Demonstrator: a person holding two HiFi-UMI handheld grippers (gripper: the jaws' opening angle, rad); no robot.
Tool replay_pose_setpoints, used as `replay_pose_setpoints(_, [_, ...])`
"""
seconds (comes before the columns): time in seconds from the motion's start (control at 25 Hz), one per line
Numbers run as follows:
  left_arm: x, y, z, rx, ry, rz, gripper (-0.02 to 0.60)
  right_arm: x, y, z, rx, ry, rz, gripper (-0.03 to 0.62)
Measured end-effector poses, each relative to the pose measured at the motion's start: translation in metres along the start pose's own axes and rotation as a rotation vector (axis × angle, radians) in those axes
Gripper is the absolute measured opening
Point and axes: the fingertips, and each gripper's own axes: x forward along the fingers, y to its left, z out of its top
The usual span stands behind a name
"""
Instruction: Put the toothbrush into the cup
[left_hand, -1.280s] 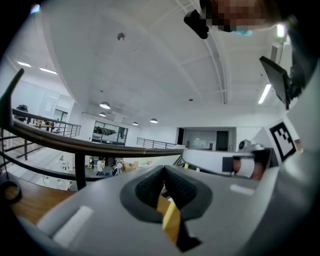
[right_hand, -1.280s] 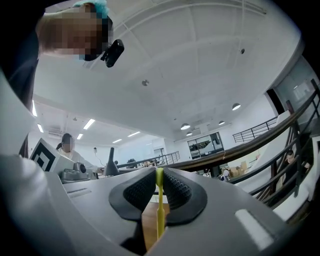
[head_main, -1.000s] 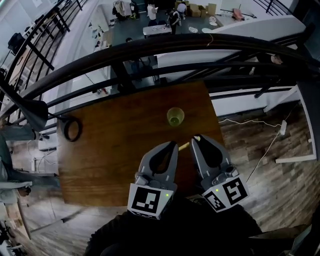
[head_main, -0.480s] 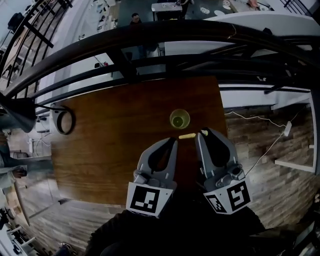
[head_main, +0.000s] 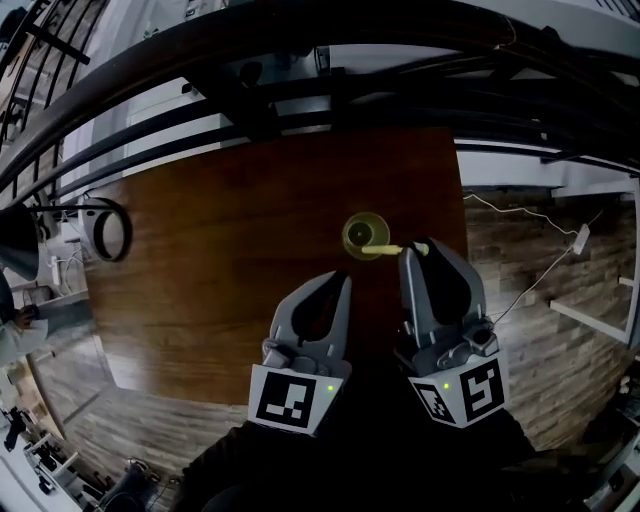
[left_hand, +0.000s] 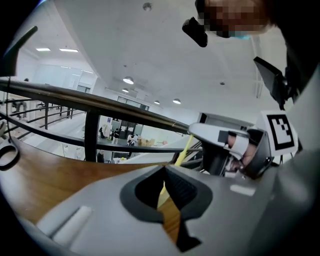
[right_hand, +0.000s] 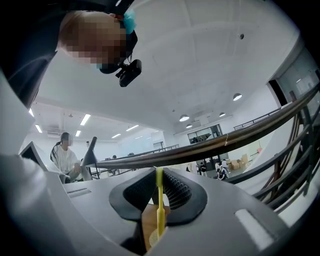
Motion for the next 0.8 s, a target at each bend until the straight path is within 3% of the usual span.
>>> replay_pose_setpoints(0.56, [0.02, 0.01, -0.028, -0.038, 0.066, 0.012, 0.009, 0.013, -0.013, -0.043, 0.037, 0.074, 0.017, 0.06])
replay_pose_setpoints(0.8, [0.021, 0.015, -0.028, -0.039, 0.074, 0.018, 0.009, 0.019, -0.004, -0.048, 0.044, 0.087, 0.061, 0.13])
